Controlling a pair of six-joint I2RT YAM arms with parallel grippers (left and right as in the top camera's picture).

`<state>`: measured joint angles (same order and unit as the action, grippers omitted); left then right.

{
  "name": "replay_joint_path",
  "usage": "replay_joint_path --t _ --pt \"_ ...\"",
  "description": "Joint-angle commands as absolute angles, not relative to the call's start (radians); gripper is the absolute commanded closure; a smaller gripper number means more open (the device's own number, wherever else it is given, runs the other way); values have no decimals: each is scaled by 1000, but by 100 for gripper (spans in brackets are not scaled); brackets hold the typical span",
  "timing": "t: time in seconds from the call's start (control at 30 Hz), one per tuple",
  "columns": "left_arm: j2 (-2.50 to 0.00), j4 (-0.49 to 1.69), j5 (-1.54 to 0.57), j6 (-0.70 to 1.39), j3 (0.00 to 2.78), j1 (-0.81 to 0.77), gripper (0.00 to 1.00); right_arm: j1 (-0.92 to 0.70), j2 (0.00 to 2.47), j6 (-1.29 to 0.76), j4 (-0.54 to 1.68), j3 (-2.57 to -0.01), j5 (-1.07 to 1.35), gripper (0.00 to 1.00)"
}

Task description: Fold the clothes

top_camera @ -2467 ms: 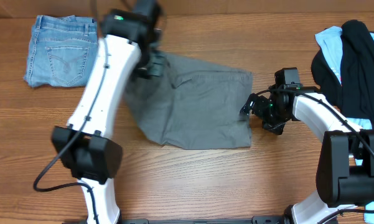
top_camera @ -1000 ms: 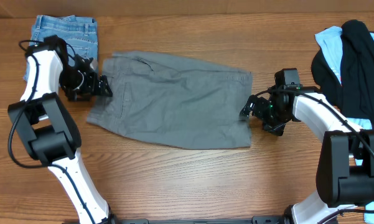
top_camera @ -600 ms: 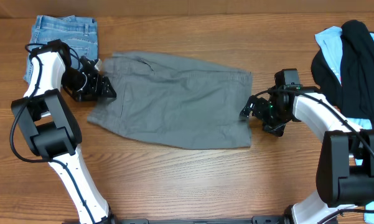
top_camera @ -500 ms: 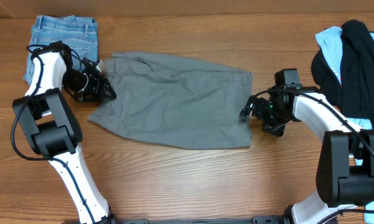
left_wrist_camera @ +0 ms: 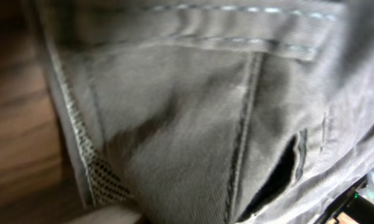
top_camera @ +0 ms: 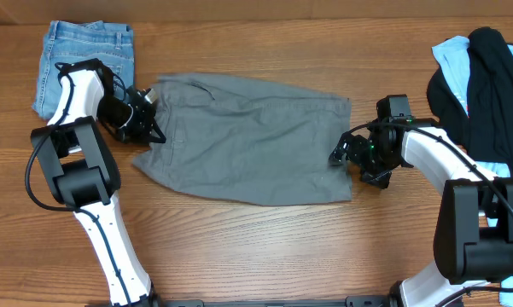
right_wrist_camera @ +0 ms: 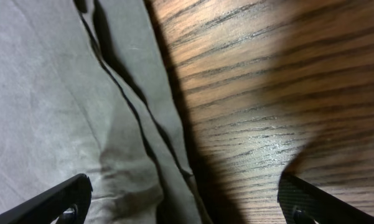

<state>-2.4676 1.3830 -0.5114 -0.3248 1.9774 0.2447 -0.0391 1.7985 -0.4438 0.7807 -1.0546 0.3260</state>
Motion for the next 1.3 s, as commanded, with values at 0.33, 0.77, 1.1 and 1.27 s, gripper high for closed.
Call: replay_joint_path --t 0.33,0.77,1.1,1.27 --pt "-2439 1690 -288 -29 2469 221 96 -40 1826 -471 761 -1047 316 0" --pt "-2179 1690 -276 17 2471 -111 96 -44 1885 -498 705 -1047 317 0" --pt "-2310 1639 -233 57 2469 -536 96 -46 1924 -497 711 -1047 320 0" --pt "-2370 1558 -236 59 2469 -587 96 -46 1925 -496 708 -1047 320 0"
